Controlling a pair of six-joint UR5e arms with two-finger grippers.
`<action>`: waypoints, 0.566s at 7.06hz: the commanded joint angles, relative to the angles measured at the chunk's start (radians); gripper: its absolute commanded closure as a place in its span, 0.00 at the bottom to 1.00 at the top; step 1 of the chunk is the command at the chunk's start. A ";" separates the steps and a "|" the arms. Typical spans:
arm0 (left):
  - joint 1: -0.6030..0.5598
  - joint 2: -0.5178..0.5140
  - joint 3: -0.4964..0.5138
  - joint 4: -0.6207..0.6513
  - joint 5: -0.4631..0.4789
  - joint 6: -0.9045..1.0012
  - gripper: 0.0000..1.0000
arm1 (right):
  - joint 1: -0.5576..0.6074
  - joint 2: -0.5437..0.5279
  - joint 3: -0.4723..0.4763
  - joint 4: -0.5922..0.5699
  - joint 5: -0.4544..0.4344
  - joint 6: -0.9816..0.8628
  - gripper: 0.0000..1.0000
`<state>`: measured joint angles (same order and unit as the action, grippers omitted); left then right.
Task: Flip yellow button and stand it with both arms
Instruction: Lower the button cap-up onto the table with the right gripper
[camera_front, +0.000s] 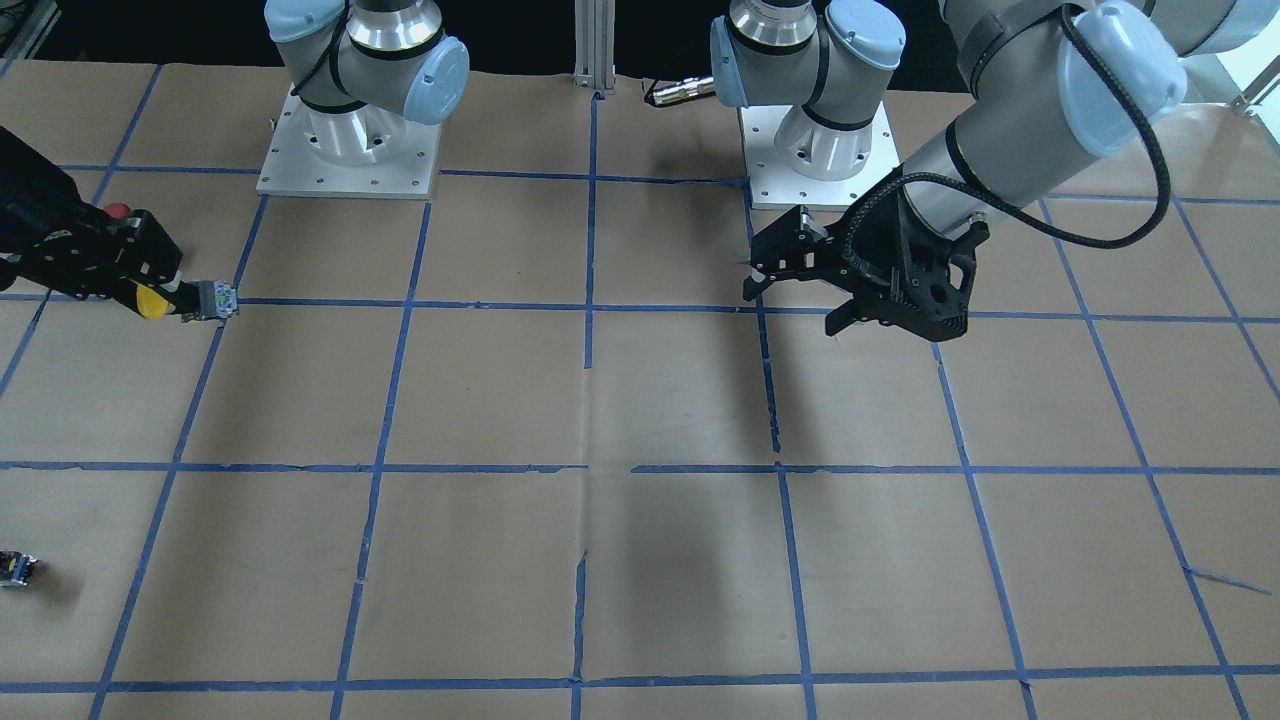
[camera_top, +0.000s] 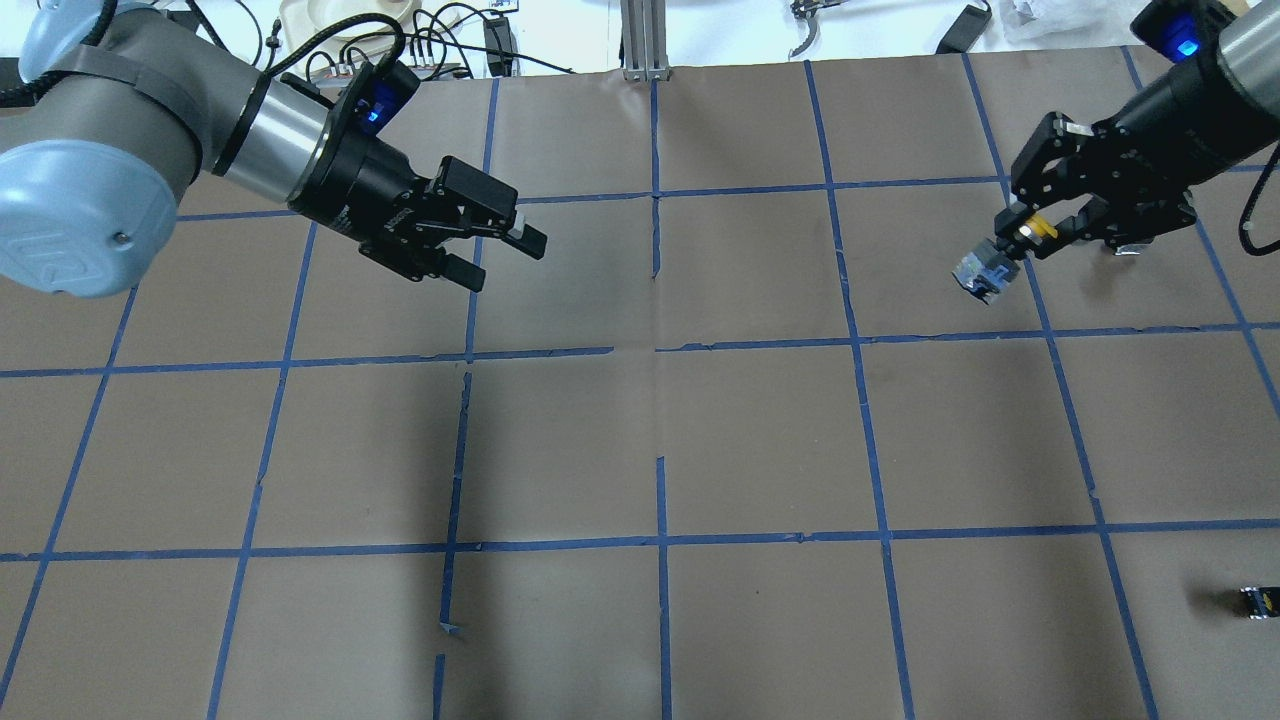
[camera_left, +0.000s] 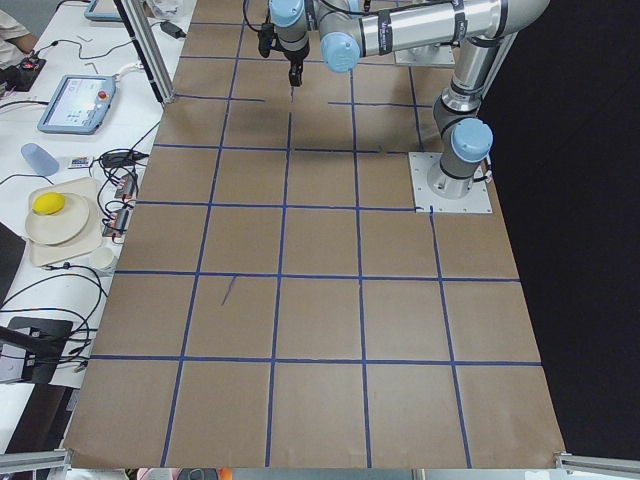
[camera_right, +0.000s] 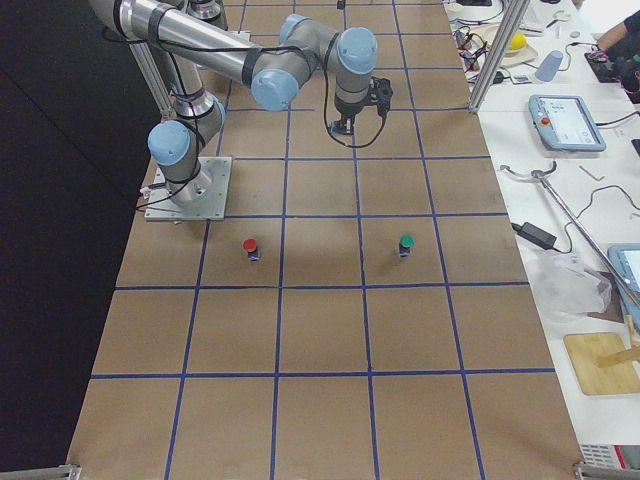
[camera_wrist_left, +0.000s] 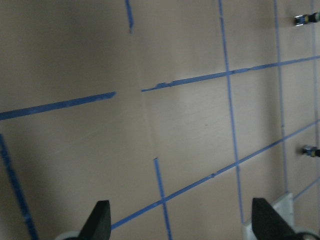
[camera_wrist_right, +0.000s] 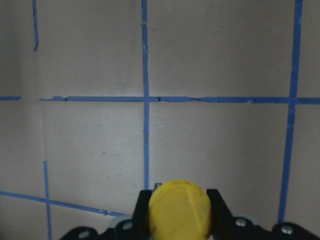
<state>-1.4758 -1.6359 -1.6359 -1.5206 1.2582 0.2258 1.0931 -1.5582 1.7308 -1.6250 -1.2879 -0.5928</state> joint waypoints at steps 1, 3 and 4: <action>-0.035 0.007 0.080 -0.007 0.258 -0.100 0.01 | -0.122 0.039 0.077 -0.218 -0.025 -0.457 0.92; -0.128 0.046 0.071 0.003 0.361 -0.227 0.01 | -0.240 0.116 0.110 -0.327 -0.011 -0.905 0.92; -0.132 0.063 0.077 0.008 0.348 -0.209 0.01 | -0.287 0.160 0.112 -0.399 -0.010 -1.137 0.92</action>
<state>-1.5830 -1.5963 -1.5615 -1.5190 1.5957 0.0294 0.8684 -1.4500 1.8354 -1.9447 -1.3023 -1.4533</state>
